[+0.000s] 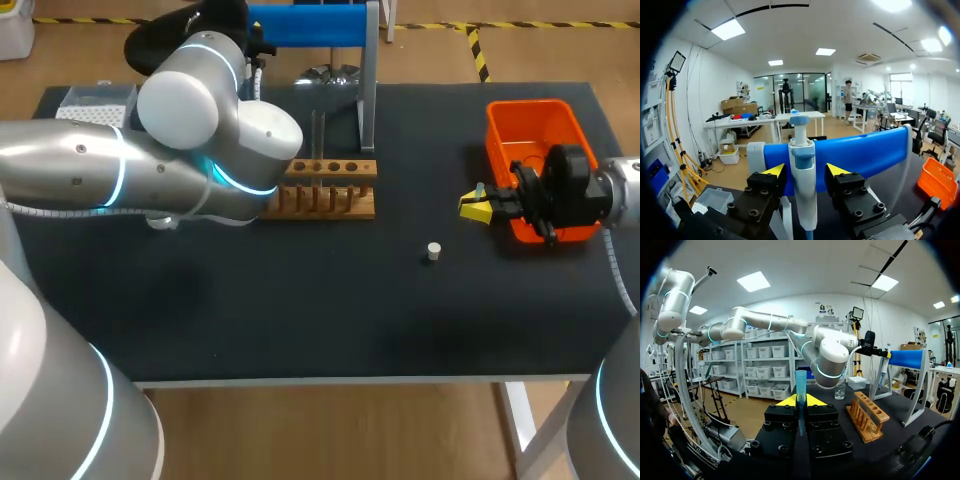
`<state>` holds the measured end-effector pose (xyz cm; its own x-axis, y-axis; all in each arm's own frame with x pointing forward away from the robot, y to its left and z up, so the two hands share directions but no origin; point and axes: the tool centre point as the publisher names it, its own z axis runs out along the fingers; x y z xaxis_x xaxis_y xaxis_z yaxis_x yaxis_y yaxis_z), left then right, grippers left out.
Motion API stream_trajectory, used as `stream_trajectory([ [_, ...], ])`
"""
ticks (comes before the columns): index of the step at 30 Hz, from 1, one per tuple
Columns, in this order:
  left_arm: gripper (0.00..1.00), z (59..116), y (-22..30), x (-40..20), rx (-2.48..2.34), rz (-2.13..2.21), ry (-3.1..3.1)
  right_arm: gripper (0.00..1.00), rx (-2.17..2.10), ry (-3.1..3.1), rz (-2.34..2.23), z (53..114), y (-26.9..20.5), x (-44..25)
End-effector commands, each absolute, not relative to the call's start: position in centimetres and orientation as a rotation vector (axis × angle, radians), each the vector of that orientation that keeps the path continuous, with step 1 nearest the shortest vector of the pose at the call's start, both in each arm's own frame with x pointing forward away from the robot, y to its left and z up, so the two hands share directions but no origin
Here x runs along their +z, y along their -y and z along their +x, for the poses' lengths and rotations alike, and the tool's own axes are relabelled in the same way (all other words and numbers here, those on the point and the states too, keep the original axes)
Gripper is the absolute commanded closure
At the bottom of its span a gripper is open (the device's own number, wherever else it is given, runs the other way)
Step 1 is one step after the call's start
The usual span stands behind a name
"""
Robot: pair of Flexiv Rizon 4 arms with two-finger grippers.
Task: Invert the test tube, pick up the pipette, mount the tip to pipette, aspirate from beaker and dispense into the tube, eject the tip, return the pipette, and cap with the stopper.
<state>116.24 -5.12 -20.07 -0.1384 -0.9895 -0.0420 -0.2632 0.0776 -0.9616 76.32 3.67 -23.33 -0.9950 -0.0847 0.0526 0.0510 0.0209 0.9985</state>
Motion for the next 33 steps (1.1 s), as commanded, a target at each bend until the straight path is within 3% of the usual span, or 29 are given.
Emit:
stream_trajectory([
  [1,0.53,116.84,5.29,-20.57,-1.126,-1.289,-1.526,1.0,-2.13,2.176,0.035,76.23,-3.64,-23.29],
  [26,0.54,117.09,5.34,-20.76,-1.129,-1.279,-1.493,1.0,-2.13,2.176,0.035,76.23,-3.64,-23.29],
  [33,0.58,117.19,5.39,-20.77,-1.125,-1.284,-1.497,1.0,-2.13,2.176,0.035,76.23,-3.64,-23.29],
])
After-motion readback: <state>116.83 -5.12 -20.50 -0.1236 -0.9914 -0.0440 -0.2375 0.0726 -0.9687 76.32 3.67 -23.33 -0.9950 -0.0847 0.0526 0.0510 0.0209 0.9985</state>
